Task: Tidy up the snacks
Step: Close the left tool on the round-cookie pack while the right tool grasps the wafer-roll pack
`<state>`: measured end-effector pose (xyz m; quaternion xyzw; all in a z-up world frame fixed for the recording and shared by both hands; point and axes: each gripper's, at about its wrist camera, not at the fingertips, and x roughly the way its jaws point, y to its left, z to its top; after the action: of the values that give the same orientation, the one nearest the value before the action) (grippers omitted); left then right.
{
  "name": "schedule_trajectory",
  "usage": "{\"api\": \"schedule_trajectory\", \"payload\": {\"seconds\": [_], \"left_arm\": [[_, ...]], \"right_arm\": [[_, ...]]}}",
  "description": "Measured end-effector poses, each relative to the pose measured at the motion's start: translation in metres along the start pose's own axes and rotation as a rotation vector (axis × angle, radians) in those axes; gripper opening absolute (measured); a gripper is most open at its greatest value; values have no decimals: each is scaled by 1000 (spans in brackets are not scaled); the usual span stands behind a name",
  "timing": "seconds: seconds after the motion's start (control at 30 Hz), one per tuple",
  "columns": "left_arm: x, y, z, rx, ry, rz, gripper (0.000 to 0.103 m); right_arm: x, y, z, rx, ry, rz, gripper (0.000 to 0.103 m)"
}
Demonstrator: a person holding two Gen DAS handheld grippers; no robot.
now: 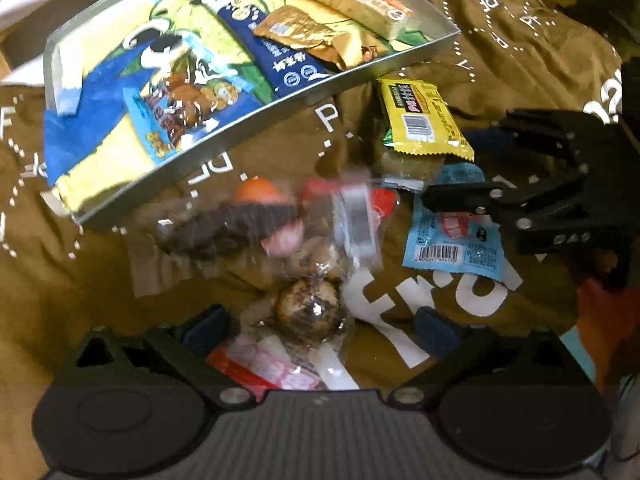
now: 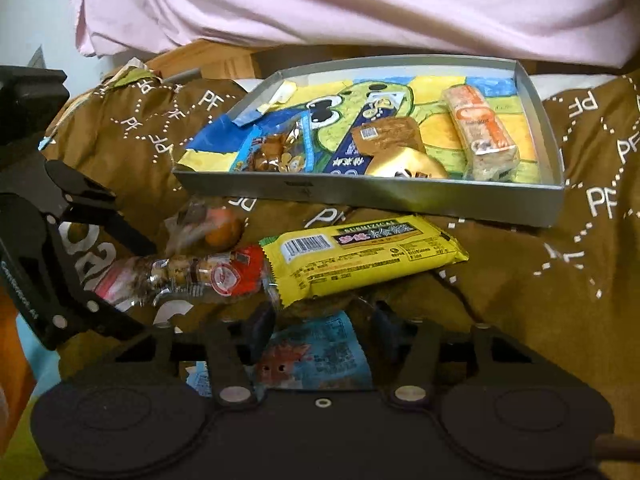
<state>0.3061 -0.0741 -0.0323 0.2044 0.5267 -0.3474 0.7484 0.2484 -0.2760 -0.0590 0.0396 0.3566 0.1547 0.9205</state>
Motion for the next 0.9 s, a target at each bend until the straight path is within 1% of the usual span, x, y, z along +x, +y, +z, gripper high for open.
{"api": "schedule_trajectory", "payload": {"seconds": [0.03, 0.07, 0.13, 0.23, 0.3, 0.37, 0.4, 0.43, 0.47, 0.5, 0.57, 0.6, 0.67, 0.77, 0.83, 0.9], "left_arm": [[0, -1, 0, 8, -7, 14, 100], [1, -1, 0, 11, -16, 21, 100], [3, -1, 3, 12, -33, 35, 100], [11, -6, 6, 59, -40, 50, 100], [16, -7, 8, 78, -47, 51, 97], [16, -5, 9, 65, -52, 36, 91], [15, -3, 9, 51, -50, 27, 90], [16, -1, 10, 40, -49, 22, 85], [15, 0, 10, 27, -46, 20, 81], [13, 1, 9, 18, -44, 18, 78], [10, 3, 9, -3, -44, 29, 68], [8, 2, 8, -14, -40, 38, 67], [5, 0, 8, -43, -27, 45, 58], [2, -10, 6, -93, -10, 75, 55], [-3, -20, 5, -118, -3, 83, 52], [-7, -30, 4, -156, 12, 88, 51]], "right_arm": [[-1, -2, 1, 11, -4, 8, 70], [-1, -2, 1, 17, -10, 11, 73], [1, -3, 1, 21, -22, 6, 74], [6, -7, 1, 45, -33, 12, 76], [11, -9, 2, 60, -40, 29, 79], [15, -10, 4, 53, -49, 39, 79], [18, -9, 5, 47, -45, 39, 79], [20, -8, 5, 42, -40, 36, 71], [21, -8, 6, 38, -35, 40, 67], [22, -7, 6, 35, -34, 42, 66], [20, -5, 6, 20, -35, 34, 63], [20, -5, 7, 16, -35, 33, 62], [18, -3, 8, 8, -31, 30, 60], [15, -1, 8, 0, -18, 33, 58], [12, 1, 9, -9, -8, 28, 57], [9, 2, 8, -19, -2, 22, 57]]}}
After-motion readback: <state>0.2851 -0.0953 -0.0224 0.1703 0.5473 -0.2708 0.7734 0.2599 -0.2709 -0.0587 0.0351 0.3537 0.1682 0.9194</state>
